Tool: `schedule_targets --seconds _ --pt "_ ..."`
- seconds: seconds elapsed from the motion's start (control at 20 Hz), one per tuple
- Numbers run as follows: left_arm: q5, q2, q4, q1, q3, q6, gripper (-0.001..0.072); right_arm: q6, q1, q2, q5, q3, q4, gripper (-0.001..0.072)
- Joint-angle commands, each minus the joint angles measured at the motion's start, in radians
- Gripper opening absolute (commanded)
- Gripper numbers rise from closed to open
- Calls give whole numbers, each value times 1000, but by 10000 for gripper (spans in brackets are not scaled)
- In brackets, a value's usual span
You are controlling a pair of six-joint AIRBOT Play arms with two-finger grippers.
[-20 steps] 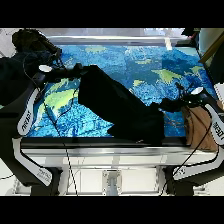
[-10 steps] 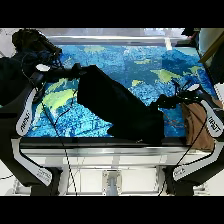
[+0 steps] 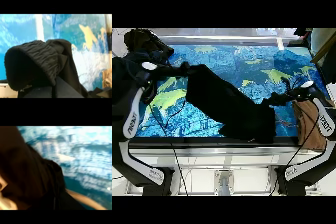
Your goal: Fold the clothes and pants, and hang the long-sleeved shirts on hangers.
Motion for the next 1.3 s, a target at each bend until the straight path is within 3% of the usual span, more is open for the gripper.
schedule_targets --seconds 0.0,0.2,0.3,0.6,0.75,0.95,1.05,1.15,1.25 --pt "-58 124 80 95 1 -11 14 43 -24 69 159 120 -25 10" --pt "-177 355 394 259 1 -157 14 148 -79 253 185 248 -80 10" --pt "-222 472 518 328 1 -173 15 175 -93 349 186 288 -86 11" --pt "-286 680 704 439 1 -172 15 259 -91 506 176 327 -207 10" --pt "-370 668 710 446 -19 -172 15 322 -91 496 186 307 -280 10" --pt "-355 629 706 433 -222 -172 15 333 -91 486 167 102 -357 10" --pt "-285 615 751 435 -363 -172 15 332 -91 486 56 -110 -399 11" --pt "-157 612 766 441 -478 -175 15 345 -91 485 -151 -285 -377 10" --pt "-24 605 776 446 -511 -241 15 353 -91 479 -321 -360 -298 10"
